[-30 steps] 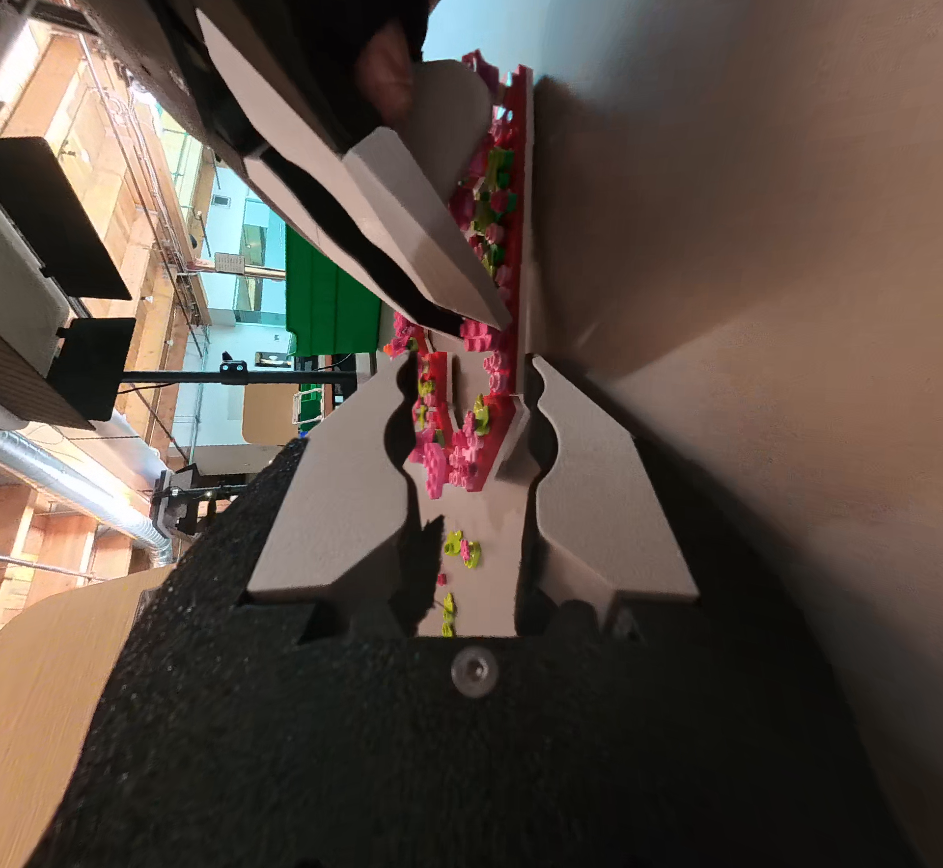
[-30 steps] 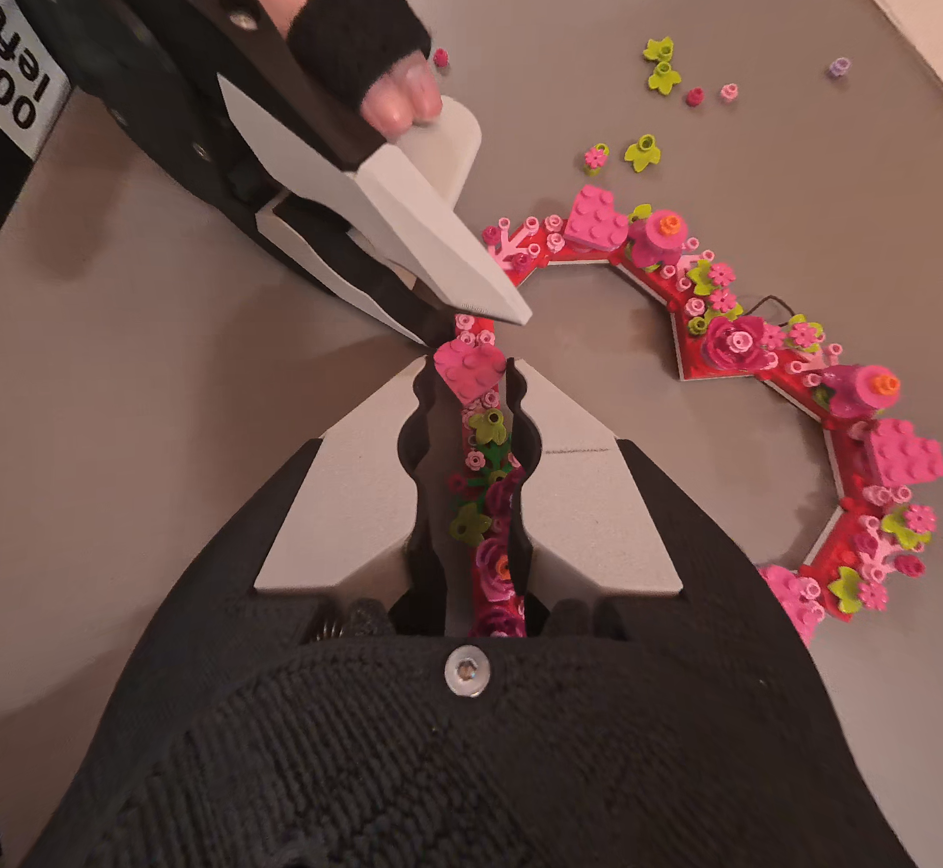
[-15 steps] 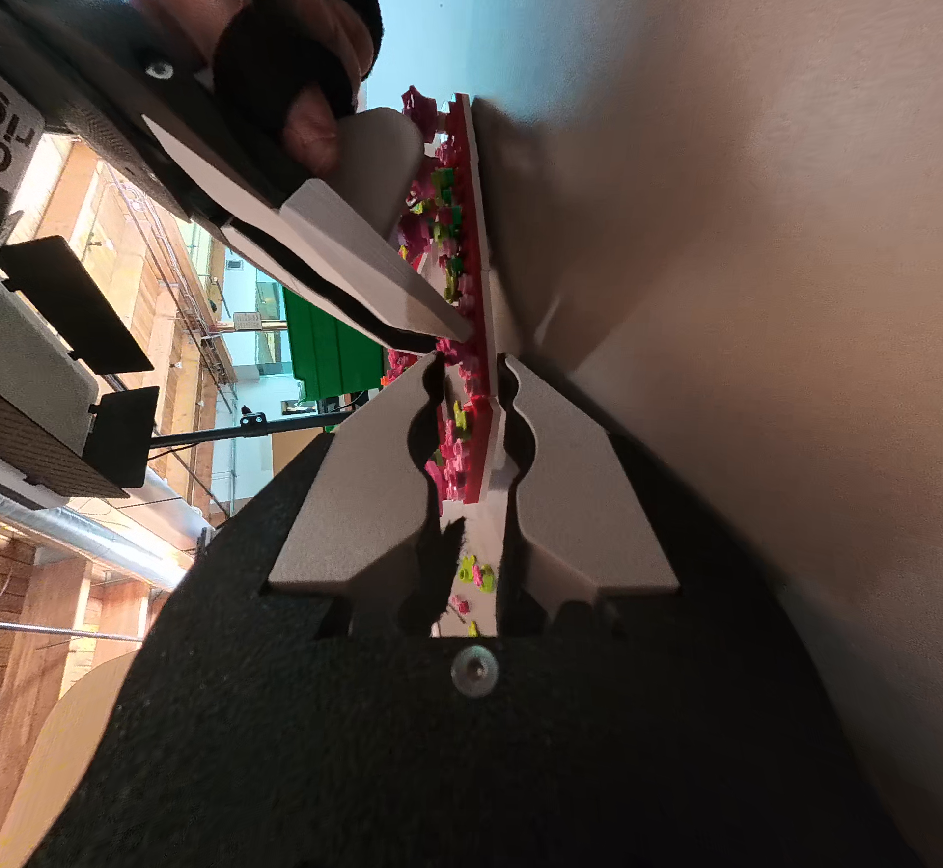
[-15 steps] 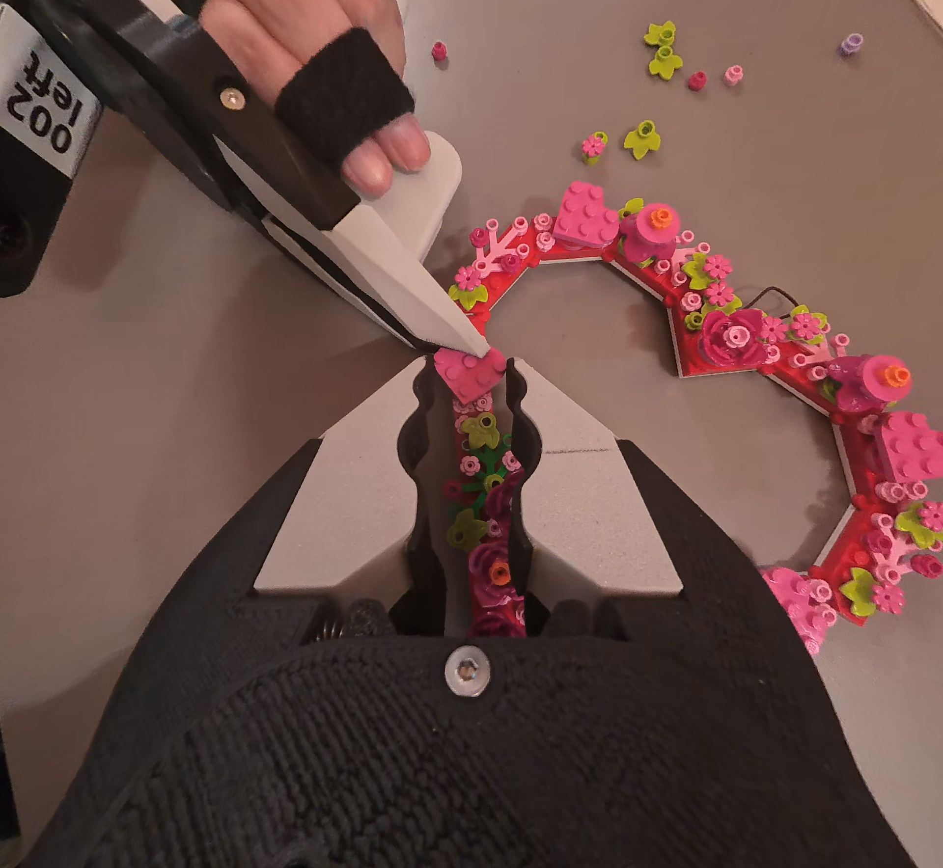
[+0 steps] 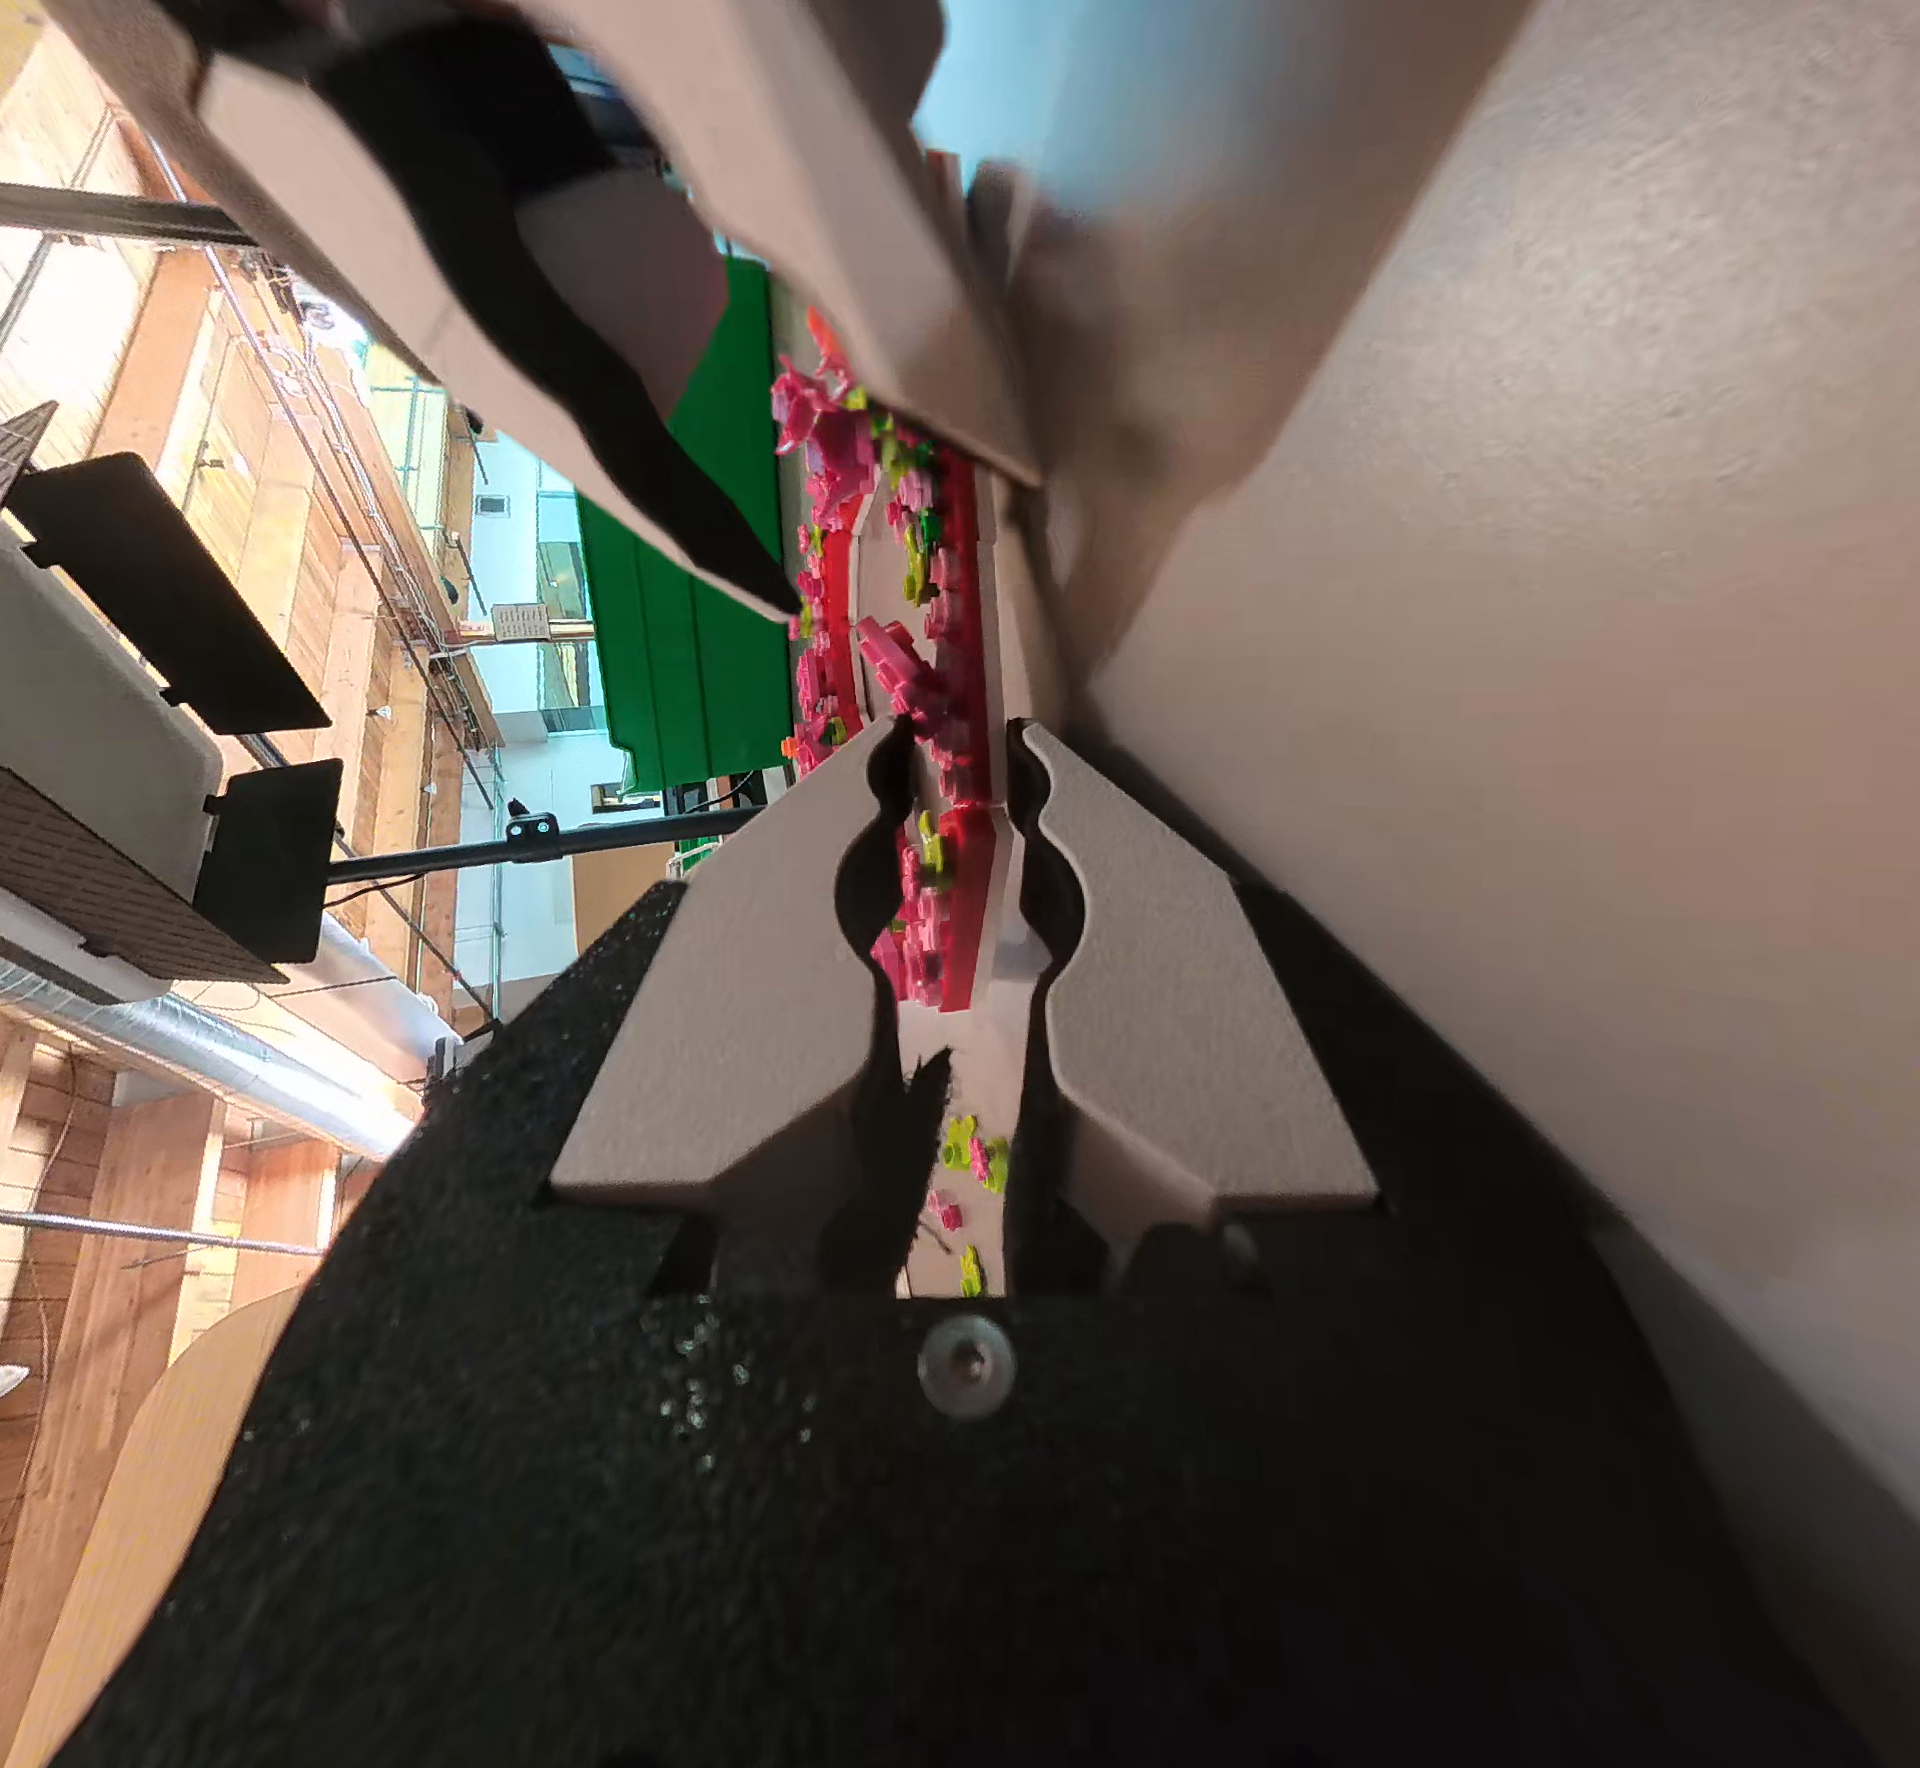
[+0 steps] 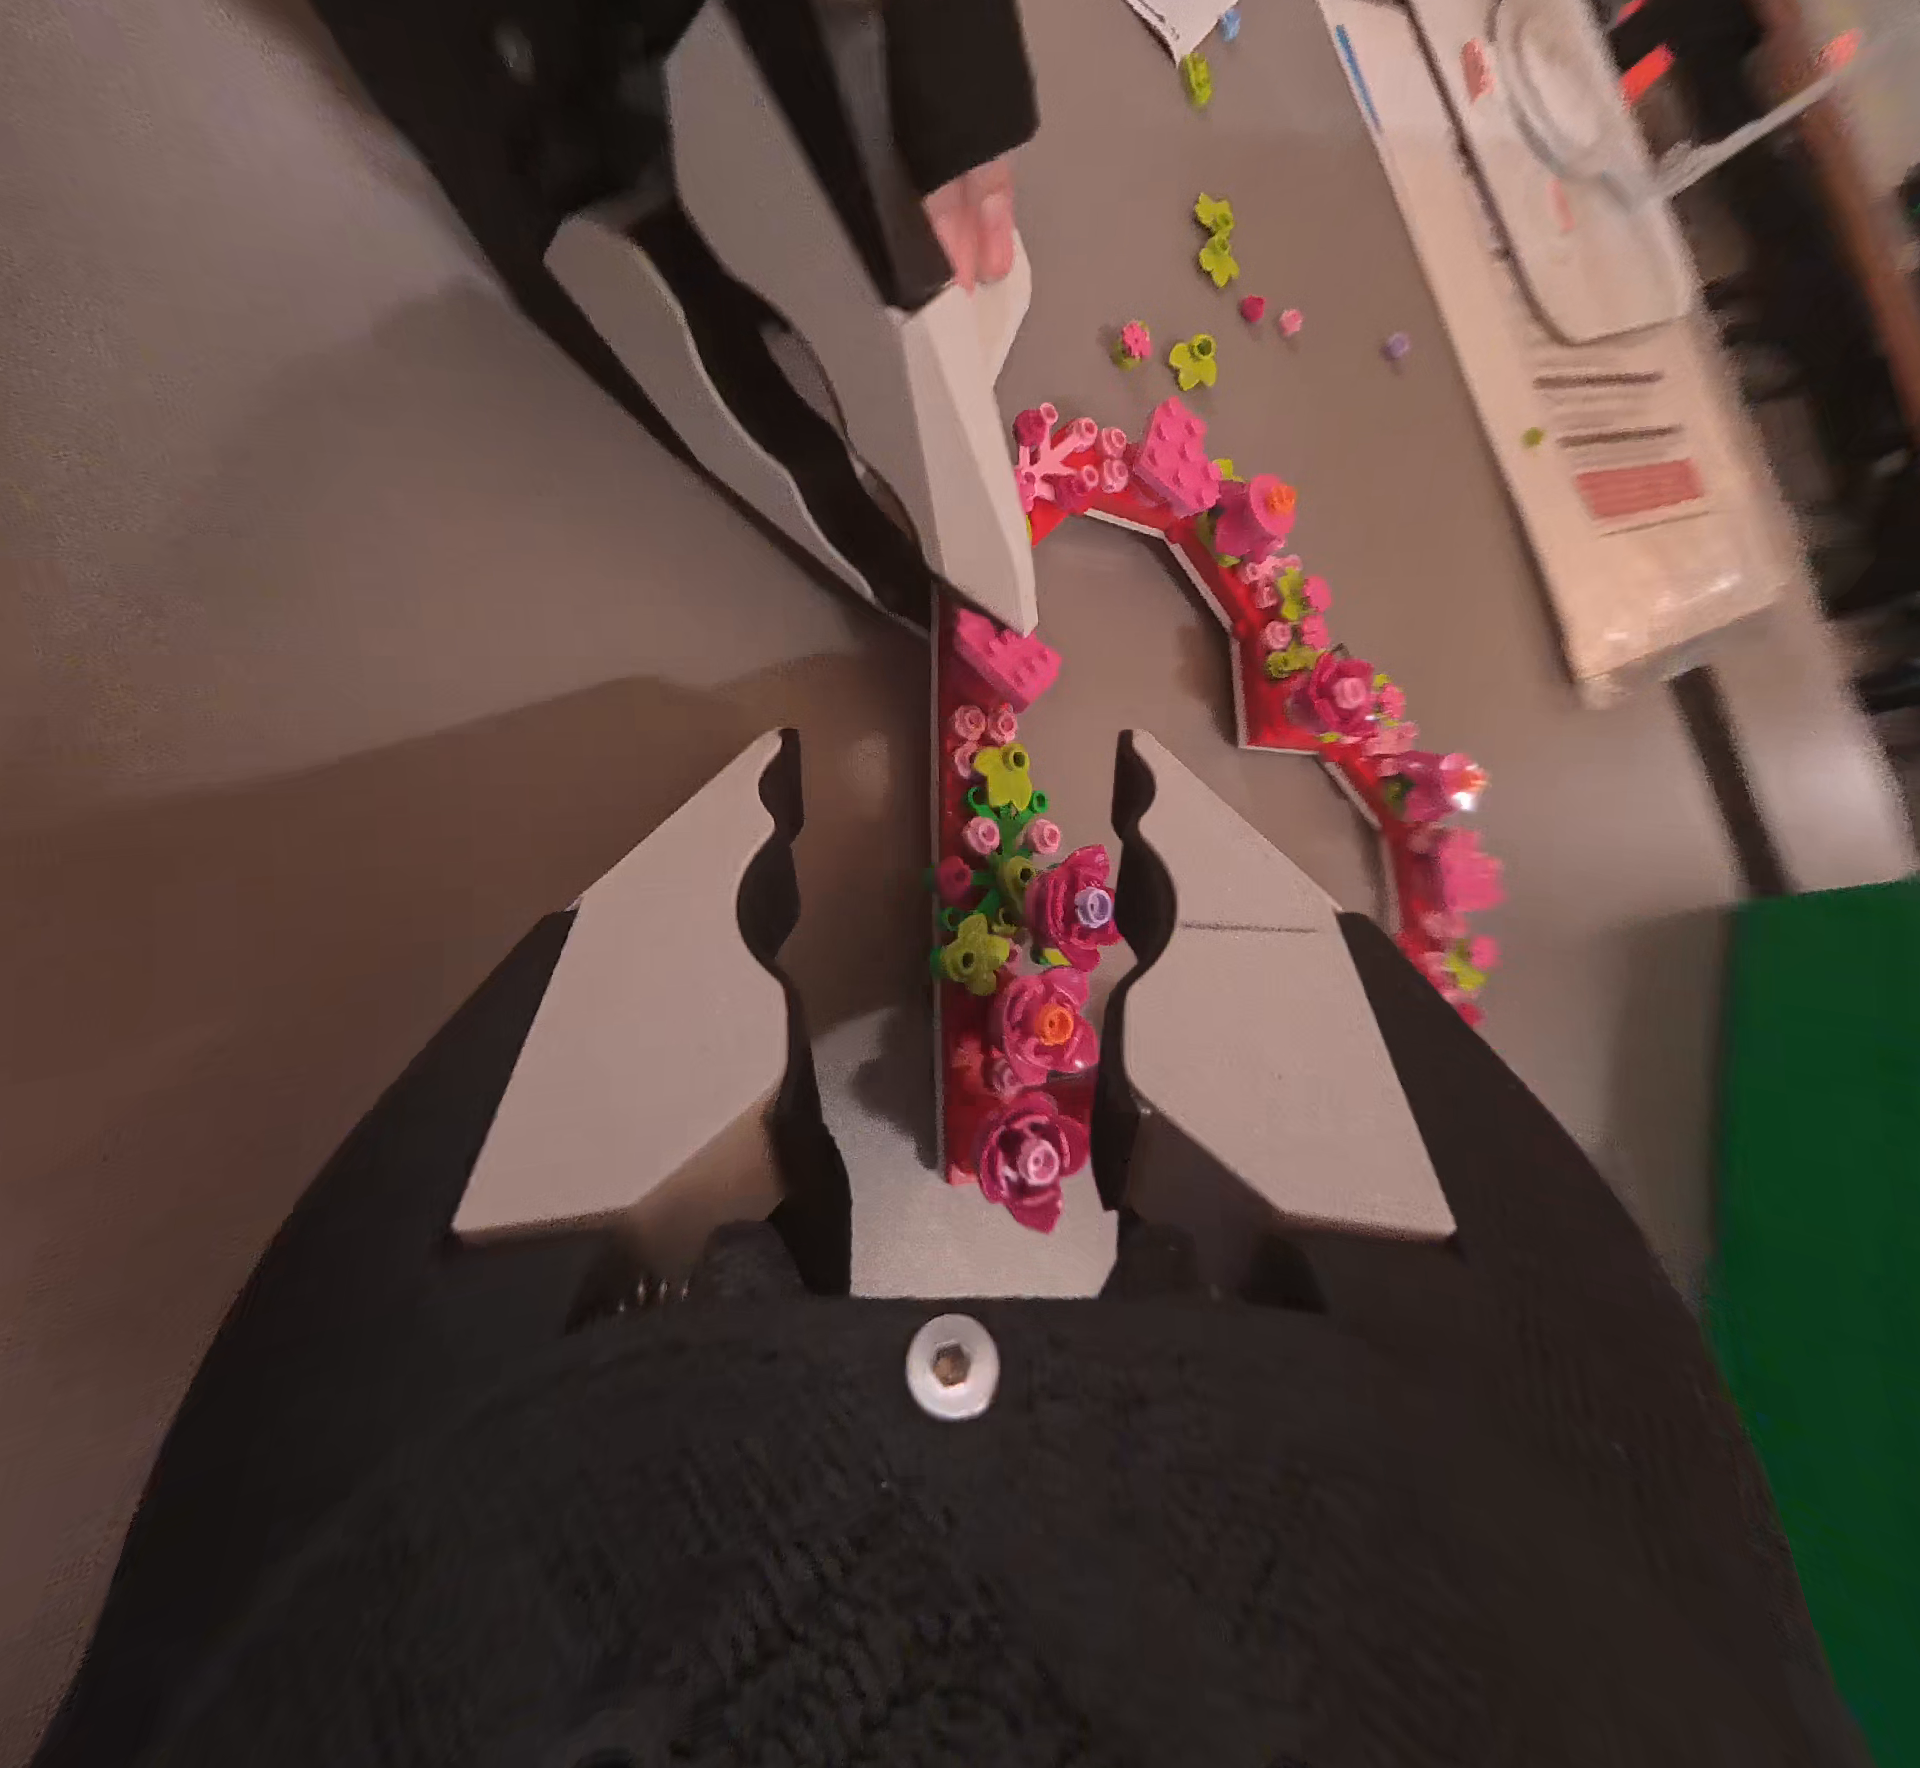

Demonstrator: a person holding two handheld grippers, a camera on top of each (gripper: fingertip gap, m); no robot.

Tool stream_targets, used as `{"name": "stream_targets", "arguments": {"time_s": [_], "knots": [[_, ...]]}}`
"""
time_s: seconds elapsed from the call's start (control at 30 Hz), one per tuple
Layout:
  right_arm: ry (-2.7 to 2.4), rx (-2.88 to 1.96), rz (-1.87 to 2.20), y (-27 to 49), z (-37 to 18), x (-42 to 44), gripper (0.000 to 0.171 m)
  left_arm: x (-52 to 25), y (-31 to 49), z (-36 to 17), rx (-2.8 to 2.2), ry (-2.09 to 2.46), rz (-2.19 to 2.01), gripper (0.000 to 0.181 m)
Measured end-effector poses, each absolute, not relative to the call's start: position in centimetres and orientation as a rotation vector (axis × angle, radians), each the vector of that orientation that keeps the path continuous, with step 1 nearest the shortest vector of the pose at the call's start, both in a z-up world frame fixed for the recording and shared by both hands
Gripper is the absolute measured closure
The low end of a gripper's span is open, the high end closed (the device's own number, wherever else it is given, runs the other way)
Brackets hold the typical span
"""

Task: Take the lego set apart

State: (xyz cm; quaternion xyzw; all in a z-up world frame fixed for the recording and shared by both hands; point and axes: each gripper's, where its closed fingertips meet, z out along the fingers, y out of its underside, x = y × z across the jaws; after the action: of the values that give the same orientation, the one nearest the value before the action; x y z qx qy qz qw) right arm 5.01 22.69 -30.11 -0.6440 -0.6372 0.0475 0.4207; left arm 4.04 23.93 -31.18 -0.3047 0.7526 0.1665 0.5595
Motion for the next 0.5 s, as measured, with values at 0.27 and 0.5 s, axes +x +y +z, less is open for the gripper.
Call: {"name": "stream_targets", "arguments": {"time_s": [0.27, 0.5], "knots": [[-1.741, -1.275, -0.432, 23.9, -30.0, 5.8, 0.114, 3.9, 24.3, -30.8, -0.739, 1.744, 0.386, 0.168], [-1.770, -1.129, -0.591, 24.7, -30.0, 5.6, 0.119, 3.7, 24.7, -30.3, -0.767, 1.707, 0.367, 0.169]]}}
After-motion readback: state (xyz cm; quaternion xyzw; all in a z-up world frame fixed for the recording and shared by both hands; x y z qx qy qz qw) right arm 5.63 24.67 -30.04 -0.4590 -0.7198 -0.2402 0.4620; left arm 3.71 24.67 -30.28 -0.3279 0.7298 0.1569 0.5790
